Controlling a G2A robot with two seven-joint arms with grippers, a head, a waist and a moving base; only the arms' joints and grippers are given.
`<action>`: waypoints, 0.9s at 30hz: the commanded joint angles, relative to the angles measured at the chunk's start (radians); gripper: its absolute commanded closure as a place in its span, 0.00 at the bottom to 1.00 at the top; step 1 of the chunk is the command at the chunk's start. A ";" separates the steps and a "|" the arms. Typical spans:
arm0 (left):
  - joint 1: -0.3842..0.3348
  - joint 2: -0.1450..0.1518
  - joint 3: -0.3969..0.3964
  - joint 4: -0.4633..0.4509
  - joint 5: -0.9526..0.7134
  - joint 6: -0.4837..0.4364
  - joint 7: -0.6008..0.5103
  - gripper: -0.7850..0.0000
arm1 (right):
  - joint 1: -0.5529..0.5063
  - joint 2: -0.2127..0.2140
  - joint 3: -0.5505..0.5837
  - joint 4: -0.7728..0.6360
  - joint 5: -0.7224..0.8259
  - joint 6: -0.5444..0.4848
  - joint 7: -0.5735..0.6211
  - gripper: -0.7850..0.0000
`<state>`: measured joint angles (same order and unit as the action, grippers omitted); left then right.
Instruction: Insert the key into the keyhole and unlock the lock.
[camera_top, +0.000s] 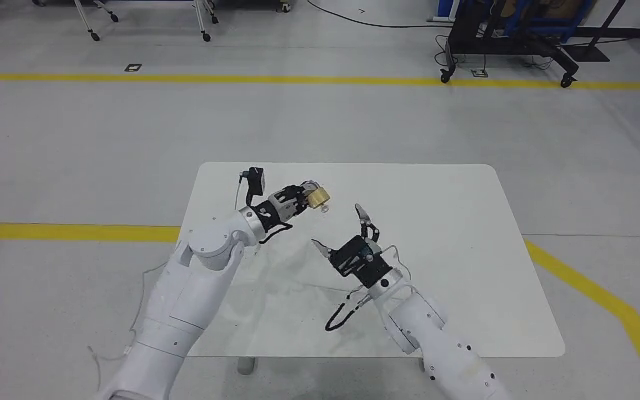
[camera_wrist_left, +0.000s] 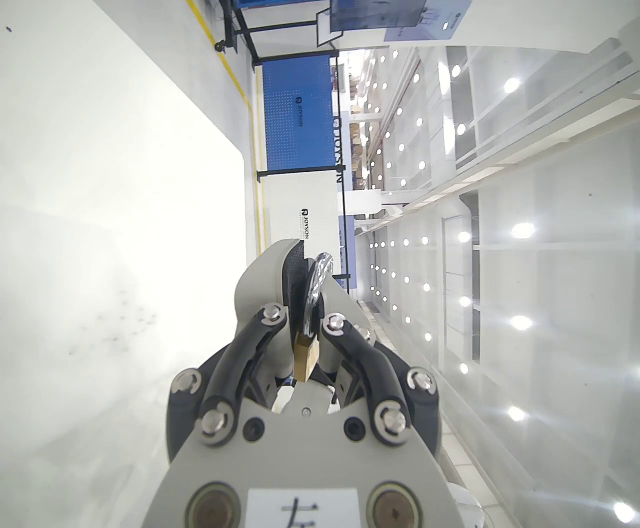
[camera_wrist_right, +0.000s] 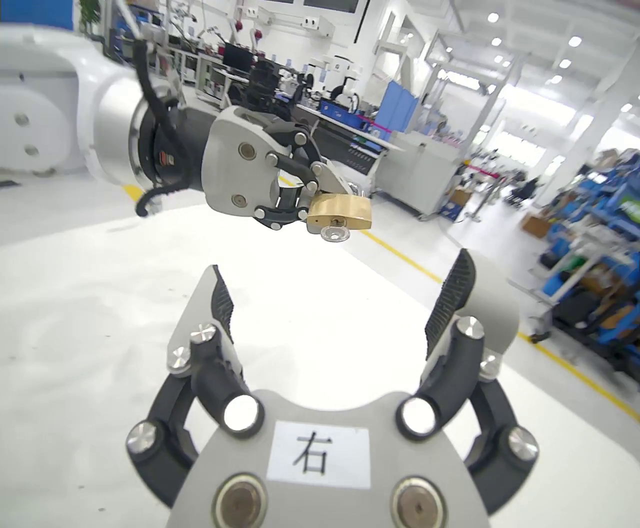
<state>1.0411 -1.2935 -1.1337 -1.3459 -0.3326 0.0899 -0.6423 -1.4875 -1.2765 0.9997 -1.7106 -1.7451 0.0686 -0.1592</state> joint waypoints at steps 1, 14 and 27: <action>-0.002 0.003 -0.001 -0.011 0.015 0.026 -0.008 1.00 | 0.011 -0.008 -0.033 0.022 -0.057 0.059 -0.007 0.51; 0.038 0.015 -0.006 -0.059 0.112 0.029 0.012 1.00 | 0.061 -0.045 -0.130 0.113 -0.203 0.227 0.017 0.67; 0.069 0.027 -0.025 -0.117 0.174 0.030 0.027 1.00 | 0.072 -0.063 -0.143 0.138 -0.245 0.258 0.053 0.76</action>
<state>1.1062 -1.2677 -1.1587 -1.4564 -0.1671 0.1188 -0.6193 -1.4156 -1.3388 0.8570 -1.5739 -1.9877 0.3236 -0.1071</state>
